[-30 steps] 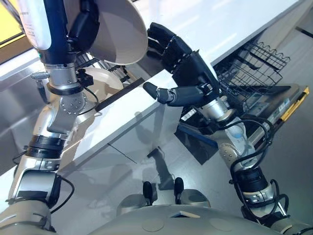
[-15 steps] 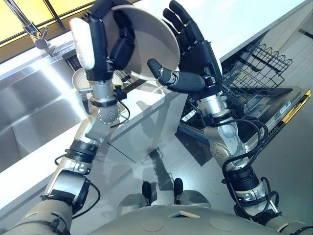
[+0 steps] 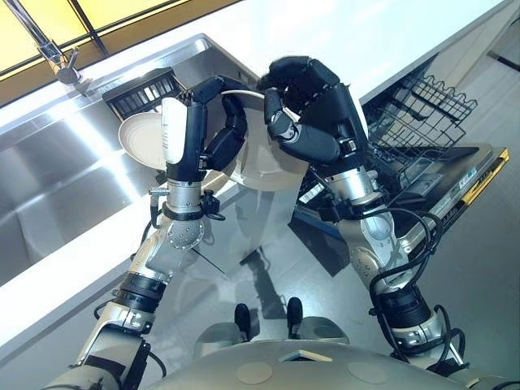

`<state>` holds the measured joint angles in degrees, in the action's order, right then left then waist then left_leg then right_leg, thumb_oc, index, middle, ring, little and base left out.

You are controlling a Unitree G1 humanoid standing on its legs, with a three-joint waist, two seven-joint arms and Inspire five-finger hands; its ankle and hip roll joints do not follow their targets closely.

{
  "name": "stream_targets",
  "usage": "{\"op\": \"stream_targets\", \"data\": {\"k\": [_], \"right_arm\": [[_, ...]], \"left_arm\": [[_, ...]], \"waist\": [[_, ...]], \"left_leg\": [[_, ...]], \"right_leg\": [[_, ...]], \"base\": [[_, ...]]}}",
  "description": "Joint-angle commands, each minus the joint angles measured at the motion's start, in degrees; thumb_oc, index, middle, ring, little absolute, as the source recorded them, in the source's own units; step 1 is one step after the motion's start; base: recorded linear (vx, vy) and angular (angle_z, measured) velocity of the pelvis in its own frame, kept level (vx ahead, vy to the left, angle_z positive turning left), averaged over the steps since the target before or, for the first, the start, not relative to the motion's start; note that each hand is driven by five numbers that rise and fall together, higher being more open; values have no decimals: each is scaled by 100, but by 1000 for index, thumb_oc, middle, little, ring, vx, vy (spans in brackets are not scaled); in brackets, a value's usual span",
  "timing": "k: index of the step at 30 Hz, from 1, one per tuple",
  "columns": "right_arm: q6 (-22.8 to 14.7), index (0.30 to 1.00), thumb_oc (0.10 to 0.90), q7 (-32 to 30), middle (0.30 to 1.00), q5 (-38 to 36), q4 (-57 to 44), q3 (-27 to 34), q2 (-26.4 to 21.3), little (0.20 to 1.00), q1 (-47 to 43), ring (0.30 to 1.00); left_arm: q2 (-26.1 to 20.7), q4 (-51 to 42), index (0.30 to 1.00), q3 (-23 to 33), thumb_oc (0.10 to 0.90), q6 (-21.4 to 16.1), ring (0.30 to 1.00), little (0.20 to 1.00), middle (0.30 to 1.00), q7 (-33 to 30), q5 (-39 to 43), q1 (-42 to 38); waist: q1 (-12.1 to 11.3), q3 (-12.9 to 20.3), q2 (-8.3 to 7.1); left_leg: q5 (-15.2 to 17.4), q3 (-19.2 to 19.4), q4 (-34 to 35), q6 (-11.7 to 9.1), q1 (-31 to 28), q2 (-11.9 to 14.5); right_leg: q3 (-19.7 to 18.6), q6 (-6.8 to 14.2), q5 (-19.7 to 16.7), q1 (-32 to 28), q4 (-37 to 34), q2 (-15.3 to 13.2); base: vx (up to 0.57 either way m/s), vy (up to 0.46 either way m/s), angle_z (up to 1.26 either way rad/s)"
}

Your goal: Pick up plates and place into dishwasher.

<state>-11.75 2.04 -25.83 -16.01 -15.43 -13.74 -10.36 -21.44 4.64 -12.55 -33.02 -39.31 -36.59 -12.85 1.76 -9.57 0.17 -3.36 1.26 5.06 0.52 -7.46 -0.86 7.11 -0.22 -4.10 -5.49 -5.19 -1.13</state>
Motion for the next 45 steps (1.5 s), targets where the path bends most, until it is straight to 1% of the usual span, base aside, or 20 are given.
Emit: {"op": "stream_targets", "data": {"k": [1, 2, 3, 6, 7, 8, 9, 10, 11, 14, 20, 23, 26, 27, 28, 31, 33, 39, 43, 45], "right_arm": [[-28, 300, 100, -278, 300, -6, 332, 425, 139, 200, 201, 300], [6, 300, 100, -285, 300, -3, 377, 428, 130, 200, 211, 300], [84, 300, 100, -255, 300, -87, 428, 436, 120, 200, 251, 300], [238, 300, 100, -188, 300, -126, 501, 468, 123, 200, 342, 300], [287, 366, 177, -147, 366, -149, 495, 489, 100, 277, 388, 366], [298, 399, 215, -127, 399, -148, 502, 501, 89, 315, 407, 399], [349, 764, 641, -92, 764, -153, 519, 527, 61, 741, 431, 764], [368, 900, 800, -83, 900, -149, 526, 535, 53, 900, 432, 900], [399, 900, 800, -55, 900, -174, 547, 561, 22, 900, 424, 900], [320, 900, 800, -31, 900, -153, 596, 604, 6, 900, 390, 900], [3, 900, 800, -96, 900, 3, 476, 719, -11, 900, 341, 900], [-127, 900, 800, -125, 900, 143, 388, 767, -25, 900, 338, 900], [-241, 900, 800, -146, 900, 196, 325, 786, -66, 900, 307, 900], [-341, 900, 800, -169, 900, 273, 260, 800, -87, 900, 271, 900], [-341, 900, 800, -170, 900, 274, 260, 800, -87, 900, 271, 900], [-676, 900, 800, -236, 900, 708, 43, 784, -178, 900, 160, 900], [-739, 900, 800, -168, 900, 781, -97, 741, -234, 900, 79, 900], [-632, 900, 800, 202, 900, 456, -389, 705, -298, 900, -63, 900], [-363, 900, 800, 403, 900, 350, -480, 572, -320, 900, -221, 900], [-111, 900, 800, 533, 900, 327, -486, 473, -380, 900, -324, 900]], "left_arm": [[-87, -1203, 300, 478, 100, -849, 300, 200, 300, -1336, -295, -467], [-109, -1215, 300, 512, 100, -789, 300, 200, 300, -1352, -309, -501], [-143, -1211, 300, 543, 100, -692, 300, 200, 300, -1444, -407, -524], [-234, -1199, 300, 651, 100, -488, 300, 200, 300, -1459, -471, -515], [-313, -1189, 300, 708, 100, -388, 300, 200, 300, -1519, -490, -495], [-343, -1175, 300, 743, 100, -371, 300, 200, 300, -1529, -478, -480], [-412, -1110, 300, 804, 100, -320, 300, 200, 300, -1577, -475, -451], [-431, -1084, 300, 828, 100, -314, 300, 200, 300, -1605, -473, -442], [-463, -1031, 300, 882, 100, -297, 300, 200, 300, -1633, -464, -408], [-506, -932, 300, 969, 100, -290, 300, 200, 300, -1646, -426, -357], [-521, -865, 300, 1009, 100, -241, 300, 200, 300, -1530, -346, -311], [-537, -845, 300, 1043, 100, -221, 300, 200, 300, -1574, -364, -311], [-556, -885, 300, 1072, 100, -140, 300, 200, 300, -1594, -309, -351], [-563, -932, 300, 1072, 100, -87, 300, 200, 300, -1585, -286, -383], [-563, -934, 300, 1072, 100, -86, 300, 200, 300, -1583, -285, -383], [-546, -1051, 300, 1030, 100, 71, 300, 200, 300, -1448, -232, -467], [-542, -1075, 300, 961, 100, 187, 300, 200, 300, -1384, -212, -539], [-525, -1098, 300, 916, 100, 247, 300, 200, 300, -1224, -77, -625], [-546, -1093, 300, 781, 100, 377, 300, 200, 300, -1107, -34, -812], [-587, -1043, 300, 679, 100, 488, 300, 200, 300, -1010, 7, -979]], "waist": [[-9, 715, -30], [3, 726, -25], [15, 725, -22], [25, 745, -15], [28, 750, -10], [29, 757, -10], [27, 767, -12], [26, 775, -10], [23, 780, -4], [9, 803, 15], [7, 835, 41], [21, 843, 52], [34, 854, 59], [39, 858, 62], [39, 857, 62], [48, 865, 75], [56, 870, 74], [81, 869, 63], [97, 875, 53], [119, 893, 46]], "left_leg": [[533, -5, -6, 142, 46, -176], [493, -16, -6, 142, 77, -177], [540, -30, -6, 144, 34, -187], [542, -57, -6, 149, 22, -201], [502, -61, -6, 156, 46, -205], [500, -64, -6, 154, 45, -205], [542, -68, -6, 148, 5, -207], [539, -72, -6, 147, 11, -208], [533, -79, -6, 146, 11, -211], [484, -72, -6, 140, 37, -203], [496, -63, -6, 147, 19, -203], [509, -45, -6, 156, 3, -203], [525, -26, -6, 165, -10, -200], [531, -15, -6, 168, -18, -199], [531, -14, -6, 168, -18, -199], [537, 1, -6, 167, -22, -202], [551, 7, -6, 168, -35, -207], [565, 7, -6, 171, -39, -206], [563, 10, -6, 165, -40, -206], [563, 11, -6, 159, -34, -205]], "right_leg": [[80, 118, 1053, -8, 684, 290], [75, 115, 1013, 29, 689, 291], [70, 122, 1060, -7, 697, 284], [71, 128, 1064, -12, 707, 278], [85, 123, 1019, 5, 698, 277], [89, 124, 1016, 1, 696, 276], [95, 132, 1057, -46, 689, 270], [98, 130, 1054, -42, 685, 270], [96, 127, 1051, -45, 683, 271], [110, 129, 998, -28, 671, 270], [108, 145, 985, -63, 639, 269], [96, 150, 986, -68, 632, 265], [83, 151, 993, -66, 623, 267], [87, 153, 990, -70, 614, 264], [87, 153, 989, -71, 614, 264], [74, 156, 989, -70, 599, 267], [55, 159, 993, -83, 579, 273], [10, 147, 999, -82, 565, 293], [-18, 155, 1000, -75, 572, 305], [-38, 161, 1001, -59, 582, 316]], "base": [[-33, 23, 6], [-12, 31, 6], [-11, 27, 9], [-13, 13, 12], [-38, 0, 21], [-12, -1, 22], [20, -1, 15], [19, 0, 10], [-4, 3, 7], [-21, -1, 6], [11, -3, 2], [0, 0, 0], [7, -3, -2], [18, -7, -4], [20, -5, -5], [16, -3, -7], [19, -7, -5], [2, -6, -5], [0, 0, 0], [0, 0, 0]]}}
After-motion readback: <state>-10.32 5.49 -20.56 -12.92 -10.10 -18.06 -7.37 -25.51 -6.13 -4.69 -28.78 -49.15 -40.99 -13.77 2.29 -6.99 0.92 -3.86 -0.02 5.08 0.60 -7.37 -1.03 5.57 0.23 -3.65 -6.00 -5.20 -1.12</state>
